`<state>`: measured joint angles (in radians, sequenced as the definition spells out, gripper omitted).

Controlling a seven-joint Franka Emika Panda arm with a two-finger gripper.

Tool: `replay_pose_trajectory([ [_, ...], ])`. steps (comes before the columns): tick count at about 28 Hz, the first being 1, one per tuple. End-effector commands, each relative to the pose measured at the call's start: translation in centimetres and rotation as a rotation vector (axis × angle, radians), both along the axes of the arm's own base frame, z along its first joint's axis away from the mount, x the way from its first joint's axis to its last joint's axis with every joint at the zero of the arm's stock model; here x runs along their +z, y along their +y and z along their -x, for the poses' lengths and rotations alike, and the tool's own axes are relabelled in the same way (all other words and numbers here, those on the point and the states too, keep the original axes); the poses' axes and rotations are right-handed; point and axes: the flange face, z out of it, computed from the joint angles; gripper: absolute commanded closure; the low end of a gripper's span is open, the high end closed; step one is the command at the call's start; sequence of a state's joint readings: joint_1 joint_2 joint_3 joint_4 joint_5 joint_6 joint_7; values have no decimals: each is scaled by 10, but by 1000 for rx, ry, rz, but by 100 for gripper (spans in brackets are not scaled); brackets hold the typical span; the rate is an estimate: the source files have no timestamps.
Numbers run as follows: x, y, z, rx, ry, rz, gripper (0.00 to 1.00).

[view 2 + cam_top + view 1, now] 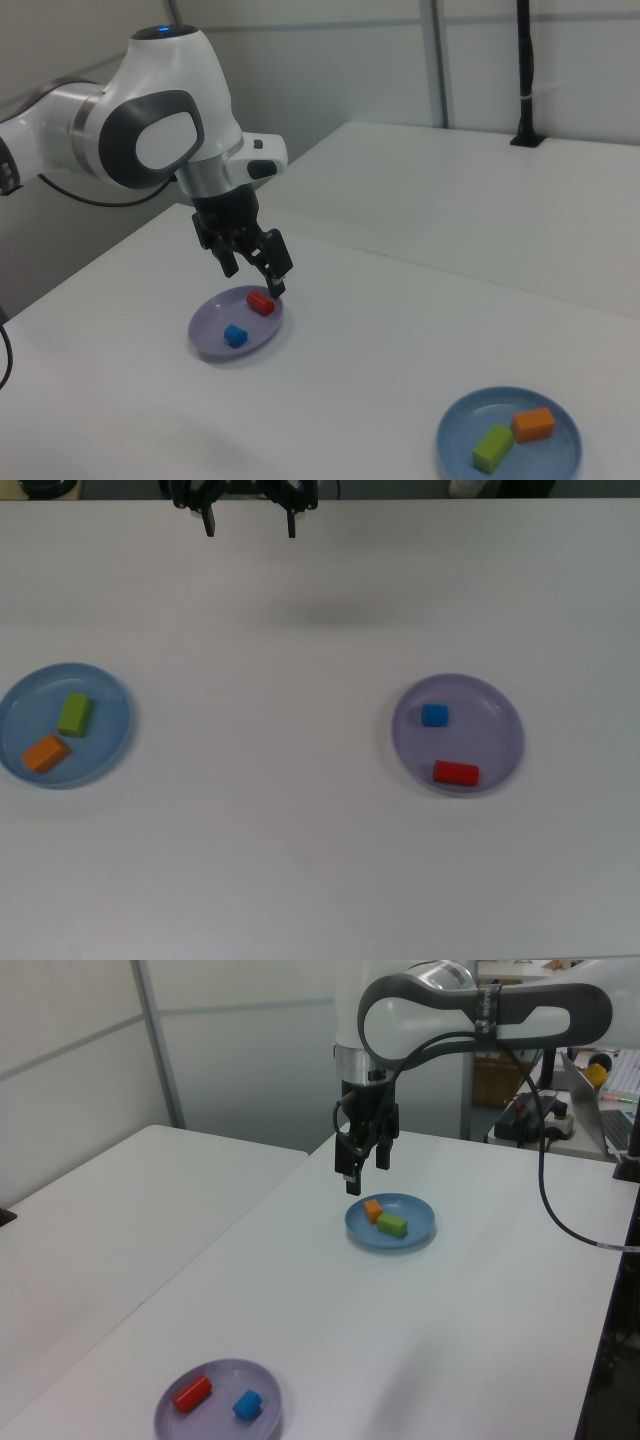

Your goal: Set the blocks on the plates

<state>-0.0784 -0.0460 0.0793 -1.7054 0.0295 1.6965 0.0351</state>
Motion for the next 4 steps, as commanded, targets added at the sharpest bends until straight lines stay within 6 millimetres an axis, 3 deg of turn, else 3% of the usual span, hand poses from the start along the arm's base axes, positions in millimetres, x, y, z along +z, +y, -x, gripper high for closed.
replay_pose_trajectory([
  [1, 2, 0, 4, -1, -17, -17, 0],
  [4, 3, -1, 4, -9, -18, -16, 0],
])
